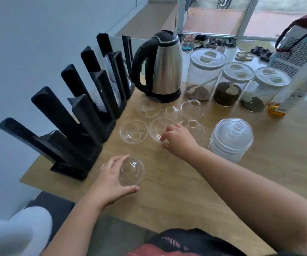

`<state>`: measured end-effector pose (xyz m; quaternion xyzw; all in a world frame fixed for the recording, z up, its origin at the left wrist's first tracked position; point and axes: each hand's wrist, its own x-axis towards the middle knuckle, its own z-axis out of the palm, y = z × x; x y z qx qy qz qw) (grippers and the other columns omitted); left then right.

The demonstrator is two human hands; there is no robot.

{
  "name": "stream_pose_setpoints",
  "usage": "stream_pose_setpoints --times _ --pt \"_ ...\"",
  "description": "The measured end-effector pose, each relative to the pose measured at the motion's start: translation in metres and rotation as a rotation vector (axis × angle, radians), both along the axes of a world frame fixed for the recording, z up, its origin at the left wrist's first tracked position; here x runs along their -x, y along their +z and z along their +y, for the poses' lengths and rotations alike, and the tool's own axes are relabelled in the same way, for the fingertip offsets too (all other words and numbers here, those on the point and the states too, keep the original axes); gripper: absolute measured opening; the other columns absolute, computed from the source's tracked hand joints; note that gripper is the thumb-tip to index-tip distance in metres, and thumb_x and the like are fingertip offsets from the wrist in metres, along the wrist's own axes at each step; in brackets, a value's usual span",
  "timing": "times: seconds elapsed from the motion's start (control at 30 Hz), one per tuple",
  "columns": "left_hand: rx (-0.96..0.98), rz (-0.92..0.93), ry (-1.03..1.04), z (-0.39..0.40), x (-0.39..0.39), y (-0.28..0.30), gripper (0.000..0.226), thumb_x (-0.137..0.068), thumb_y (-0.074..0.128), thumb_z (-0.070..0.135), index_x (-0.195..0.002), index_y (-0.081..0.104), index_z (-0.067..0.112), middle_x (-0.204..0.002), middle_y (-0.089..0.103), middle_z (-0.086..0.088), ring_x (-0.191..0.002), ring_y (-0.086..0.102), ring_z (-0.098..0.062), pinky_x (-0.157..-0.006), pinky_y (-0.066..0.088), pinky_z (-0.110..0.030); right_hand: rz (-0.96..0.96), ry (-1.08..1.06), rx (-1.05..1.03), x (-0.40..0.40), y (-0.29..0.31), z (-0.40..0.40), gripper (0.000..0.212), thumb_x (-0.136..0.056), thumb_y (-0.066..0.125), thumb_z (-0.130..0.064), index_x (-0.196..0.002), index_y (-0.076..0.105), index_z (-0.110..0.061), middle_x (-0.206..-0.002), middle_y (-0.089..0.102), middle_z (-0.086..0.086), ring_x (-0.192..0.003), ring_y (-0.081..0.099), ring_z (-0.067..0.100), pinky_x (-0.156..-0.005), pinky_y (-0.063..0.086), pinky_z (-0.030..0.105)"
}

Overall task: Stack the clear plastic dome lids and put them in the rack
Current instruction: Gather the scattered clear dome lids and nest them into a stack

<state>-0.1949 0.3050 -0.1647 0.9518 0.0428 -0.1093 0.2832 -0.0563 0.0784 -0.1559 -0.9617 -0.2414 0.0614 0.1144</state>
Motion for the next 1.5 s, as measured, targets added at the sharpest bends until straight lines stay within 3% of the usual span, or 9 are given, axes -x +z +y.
stream_pose_setpoints --times 0.23,0.4,0.5,0.6,0.7,0.8,0.97,1.3,1.5 --pt "0.021 -0.117 0.101 -0.002 0.002 -0.013 0.098 -0.062 0.086 0.051 -0.145 0.035 0.037 -0.142 0.039 0.012 -0.131 0.039 -0.012 -0.109 0.037 -0.034 0.027 -0.156 -0.345 0.014 0.020 -0.011 0.017 -0.090 0.066 -0.029 -0.101 0.075 -0.021 -0.098 0.069 -0.007 -0.097 0.057 0.017 -0.086 0.042 0.025" --pt "0.078 -0.179 0.090 -0.008 -0.007 -0.002 0.092 -0.063 0.086 0.049 -0.141 0.037 0.041 -0.139 0.038 0.017 -0.125 0.040 -0.005 -0.101 0.036 -0.027 0.579 -0.661 -1.001 0.027 0.022 -0.043 0.020 -0.088 0.068 -0.010 -0.108 0.071 -0.006 -0.076 0.070 0.004 -0.064 0.055 0.013 -0.062 0.046 0.024" --pt "0.096 -0.159 0.056 -0.013 -0.015 0.000 0.093 -0.062 0.086 0.051 -0.141 0.037 0.043 -0.139 0.038 0.018 -0.125 0.040 -0.004 -0.100 0.036 -0.026 0.797 -0.808 -1.124 0.039 0.008 -0.054 0.032 -0.088 0.065 0.000 -0.119 0.059 -0.002 -0.074 0.067 0.012 -0.052 0.049 0.012 -0.052 0.042 0.022" --pt "0.094 -0.125 0.029 -0.018 -0.019 -0.001 0.094 -0.062 0.086 0.051 -0.142 0.036 0.042 -0.140 0.037 0.018 -0.124 0.038 -0.003 -0.102 0.037 -0.027 0.811 -0.856 -1.040 0.046 -0.006 -0.057 0.039 -0.089 0.061 -0.004 -0.127 0.053 -0.011 -0.082 0.064 0.013 -0.051 0.053 0.014 -0.050 0.047 0.027" --pt "0.084 -0.104 0.004 -0.018 -0.022 -0.002 0.095 -0.062 0.086 0.050 -0.143 0.037 0.040 -0.141 0.037 0.016 -0.127 0.039 -0.005 -0.105 0.036 -0.028 0.531 -0.694 -0.541 0.052 -0.008 -0.057 0.038 -0.087 0.061 -0.030 -0.124 0.060 -0.021 -0.103 0.065 0.003 -0.083 0.065 0.019 -0.076 0.053 0.036" --pt "0.067 -0.085 -0.017 -0.016 -0.024 -0.002 0.096 -0.062 0.086 0.050 -0.144 0.037 0.039 -0.142 0.037 0.015 -0.129 0.040 -0.008 -0.107 0.038 -0.031 0.367 -0.445 -0.340 0.061 0.001 -0.047 0.055 -0.082 0.069 -0.050 -0.131 0.055 -0.030 -0.132 0.047 -0.004 -0.120 0.050 0.017 -0.099 0.041 0.030" --pt "0.079 -0.120 -0.033 -0.016 -0.025 0.001 0.096 -0.062 0.086 0.051 -0.144 0.037 0.039 -0.139 0.039 0.015 -0.128 0.040 -0.007 -0.106 0.038 -0.029 0.303 -0.164 -0.149 0.067 -0.002 -0.028 0.090 -0.061 0.076 -0.068 -0.141 0.042 -0.042 -0.145 0.035 -0.007 -0.133 0.030 0.020 -0.113 0.030 0.040" --pt "0.170 -0.241 -0.065 -0.033 -0.035 0.018 0.096 -0.066 0.082 0.055 -0.147 0.032 0.045 -0.137 0.037 0.022 -0.127 0.034 0.001 -0.105 0.032 -0.027 -0.060 -0.307 -0.385 0.064 0.068 -0.062 0.075 -0.069 0.082 -0.038 -0.137 0.050 -0.036 -0.136 0.041 -0.004 -0.125 0.034 0.023 -0.102 0.026 0.024" --pt "0.280 -0.258 -0.144 -0.064 -0.058 0.024 0.098 -0.062 0.087 0.051 -0.142 0.031 0.045 -0.137 0.038 0.023 -0.133 0.037 -0.003 -0.113 0.033 -0.033 -0.109 -0.550 -0.351 0.041 0.107 -0.131 0.079 -0.067 0.081 -0.044 -0.138 0.047 -0.040 -0.131 0.039 -0.003 -0.128 0.034 0.020 -0.106 0.026 0.028"
